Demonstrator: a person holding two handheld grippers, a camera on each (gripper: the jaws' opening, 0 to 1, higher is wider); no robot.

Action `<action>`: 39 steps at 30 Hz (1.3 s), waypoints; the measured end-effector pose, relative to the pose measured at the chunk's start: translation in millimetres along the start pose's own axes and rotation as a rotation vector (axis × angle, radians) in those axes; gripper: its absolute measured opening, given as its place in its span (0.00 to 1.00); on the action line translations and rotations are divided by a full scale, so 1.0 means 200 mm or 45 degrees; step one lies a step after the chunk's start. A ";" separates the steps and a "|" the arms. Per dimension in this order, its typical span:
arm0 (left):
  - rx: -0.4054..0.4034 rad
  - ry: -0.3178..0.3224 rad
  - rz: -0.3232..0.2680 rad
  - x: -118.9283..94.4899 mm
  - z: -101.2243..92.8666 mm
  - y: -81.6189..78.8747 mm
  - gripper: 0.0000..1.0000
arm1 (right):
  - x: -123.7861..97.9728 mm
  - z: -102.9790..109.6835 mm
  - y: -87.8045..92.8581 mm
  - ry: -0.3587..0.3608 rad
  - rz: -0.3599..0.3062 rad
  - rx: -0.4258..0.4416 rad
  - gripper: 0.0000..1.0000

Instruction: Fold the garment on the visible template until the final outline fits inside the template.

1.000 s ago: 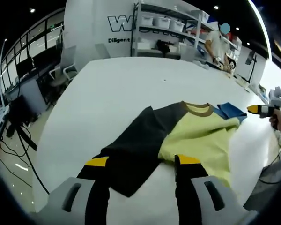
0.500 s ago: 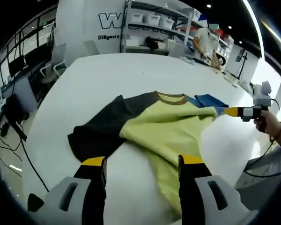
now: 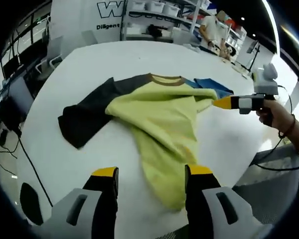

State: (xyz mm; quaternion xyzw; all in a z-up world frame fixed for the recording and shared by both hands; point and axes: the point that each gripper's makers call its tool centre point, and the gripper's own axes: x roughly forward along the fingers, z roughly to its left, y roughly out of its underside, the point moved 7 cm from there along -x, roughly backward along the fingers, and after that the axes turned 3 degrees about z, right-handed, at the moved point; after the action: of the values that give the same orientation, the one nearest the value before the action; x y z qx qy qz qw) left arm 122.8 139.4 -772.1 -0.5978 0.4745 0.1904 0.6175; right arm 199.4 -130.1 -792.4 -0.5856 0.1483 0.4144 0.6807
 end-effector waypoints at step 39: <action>-0.121 0.178 0.174 0.02 -0.13 0.11 0.01 | 0.21 0.05 -0.05 0.289 0.118 -0.142 0.00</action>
State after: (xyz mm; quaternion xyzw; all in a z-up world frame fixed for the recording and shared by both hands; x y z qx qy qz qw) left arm 97.8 119.0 -784.3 -0.6046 0.5466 0.2122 0.5392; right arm 229.7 -104.1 -812.7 -0.6582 0.2281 0.3841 0.6060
